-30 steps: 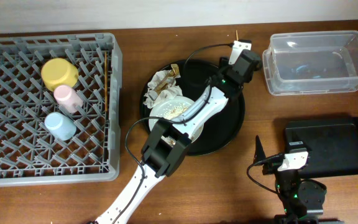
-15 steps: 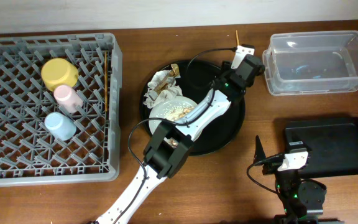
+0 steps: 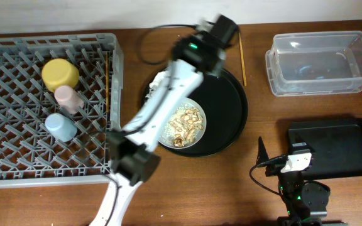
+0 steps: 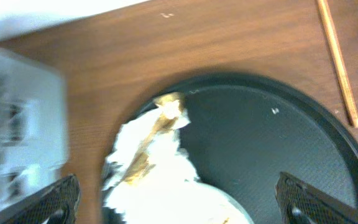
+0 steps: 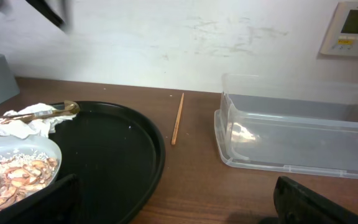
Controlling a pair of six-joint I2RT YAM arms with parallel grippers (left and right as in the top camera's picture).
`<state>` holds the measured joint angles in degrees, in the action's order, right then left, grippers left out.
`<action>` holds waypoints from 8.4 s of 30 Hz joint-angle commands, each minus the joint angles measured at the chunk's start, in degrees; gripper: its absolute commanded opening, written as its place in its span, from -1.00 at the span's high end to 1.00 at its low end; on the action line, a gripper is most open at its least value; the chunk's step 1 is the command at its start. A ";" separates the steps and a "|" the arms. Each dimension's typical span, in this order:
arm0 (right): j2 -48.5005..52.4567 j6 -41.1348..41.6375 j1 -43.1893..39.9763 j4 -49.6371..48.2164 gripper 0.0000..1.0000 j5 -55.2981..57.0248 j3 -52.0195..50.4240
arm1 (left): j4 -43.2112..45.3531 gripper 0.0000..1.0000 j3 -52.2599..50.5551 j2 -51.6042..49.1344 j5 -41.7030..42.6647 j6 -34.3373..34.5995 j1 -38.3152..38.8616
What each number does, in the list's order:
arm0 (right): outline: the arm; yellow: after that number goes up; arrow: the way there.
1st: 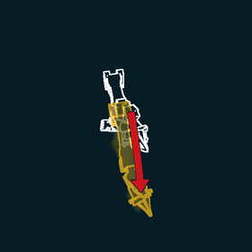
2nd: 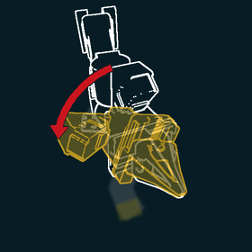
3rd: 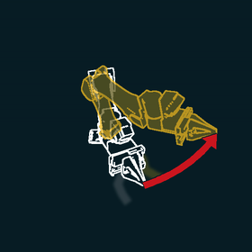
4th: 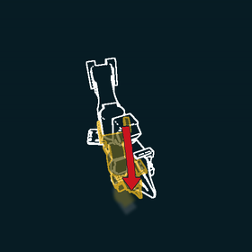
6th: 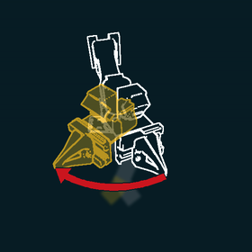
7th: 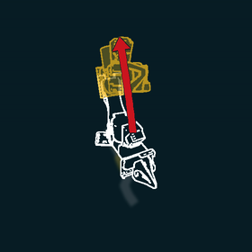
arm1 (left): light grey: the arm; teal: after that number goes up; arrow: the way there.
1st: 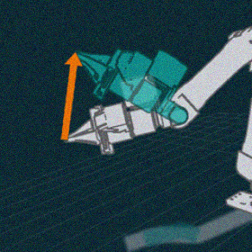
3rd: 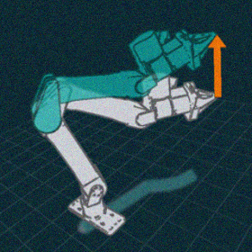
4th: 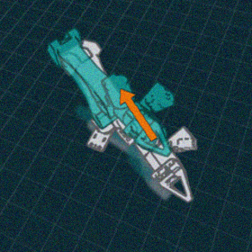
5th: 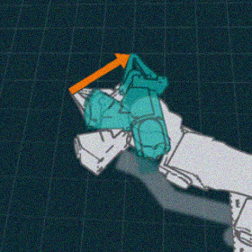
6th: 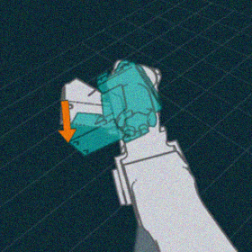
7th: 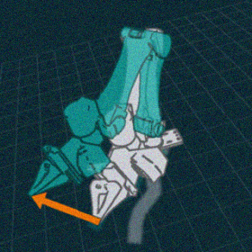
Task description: Sort waste into correct bins and load items into the dishwasher rack
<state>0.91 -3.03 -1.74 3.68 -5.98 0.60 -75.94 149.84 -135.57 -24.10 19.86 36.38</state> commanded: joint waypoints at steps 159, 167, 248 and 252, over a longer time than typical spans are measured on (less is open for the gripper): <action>138.57 49.05 44.65 39.47 -0.57 -8.90 142.07 | -20.79 -0.99 -5.38 5.29 24.48 6.88 -65.00; 115.62 38.99 21.94 72.39 -0.97 -8.35 142.94 | -20.79 -0.99 -5.38 5.31 57.05 -7.02 -58.93; 116.39 36.26 -3.26 74.18 0.92 -12.11 134.51 | -20.76 -0.99 -6.03 5.29 10.34 7.54 -36.28; 116.45 36.06 -10.73 71.23 0.92 -9.44 134.51 | -20.76 -0.99 -6.03 5.29 10.34 7.52 -36.28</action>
<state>119.09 34.20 -9.02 76.64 -16.47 134.89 -96.64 144.09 -130.04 -12.95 26.70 0.23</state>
